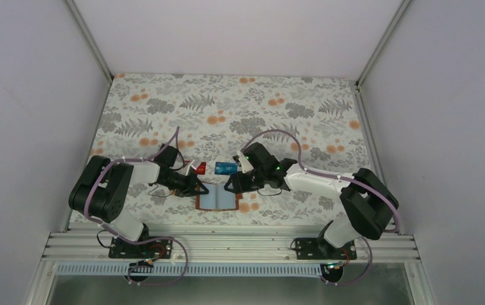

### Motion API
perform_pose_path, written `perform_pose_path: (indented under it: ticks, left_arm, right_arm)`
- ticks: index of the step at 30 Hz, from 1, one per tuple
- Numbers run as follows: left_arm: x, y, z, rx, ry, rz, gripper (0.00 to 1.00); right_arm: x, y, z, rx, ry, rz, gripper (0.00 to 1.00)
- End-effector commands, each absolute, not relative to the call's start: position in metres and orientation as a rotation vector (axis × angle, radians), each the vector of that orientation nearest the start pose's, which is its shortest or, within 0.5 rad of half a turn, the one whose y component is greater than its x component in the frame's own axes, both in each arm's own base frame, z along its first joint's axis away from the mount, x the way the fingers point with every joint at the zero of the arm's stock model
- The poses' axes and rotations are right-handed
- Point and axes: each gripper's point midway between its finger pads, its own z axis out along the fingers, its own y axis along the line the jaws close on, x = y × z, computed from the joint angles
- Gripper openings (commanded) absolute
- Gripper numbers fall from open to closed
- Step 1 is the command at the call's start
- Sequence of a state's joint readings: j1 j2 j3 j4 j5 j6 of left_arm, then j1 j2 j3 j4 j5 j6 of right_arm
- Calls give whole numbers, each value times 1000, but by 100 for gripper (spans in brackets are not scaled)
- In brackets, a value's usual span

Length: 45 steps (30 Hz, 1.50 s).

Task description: Take the credit cards out of the card holder

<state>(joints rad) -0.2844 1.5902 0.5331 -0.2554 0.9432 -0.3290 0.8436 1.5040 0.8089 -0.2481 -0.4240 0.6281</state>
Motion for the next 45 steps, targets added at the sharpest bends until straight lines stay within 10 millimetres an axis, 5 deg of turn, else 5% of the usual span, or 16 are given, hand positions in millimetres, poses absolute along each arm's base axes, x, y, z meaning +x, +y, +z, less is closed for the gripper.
perform_pose_path:
  ticks: [1,17,45]
  left_arm:
    - [200,-205,31,166,2787,-1486,2]
    - [200,-204,31,166,2787,-1484,2]
    - [200,-205,31,171,2781,-1485,2]
  right_arm:
    - [187,333,75,-420,2760,1191,43]
    - [188,319,40,-345,2882,1037,62]
    - [190,366,56,-527,2782,1268,62]
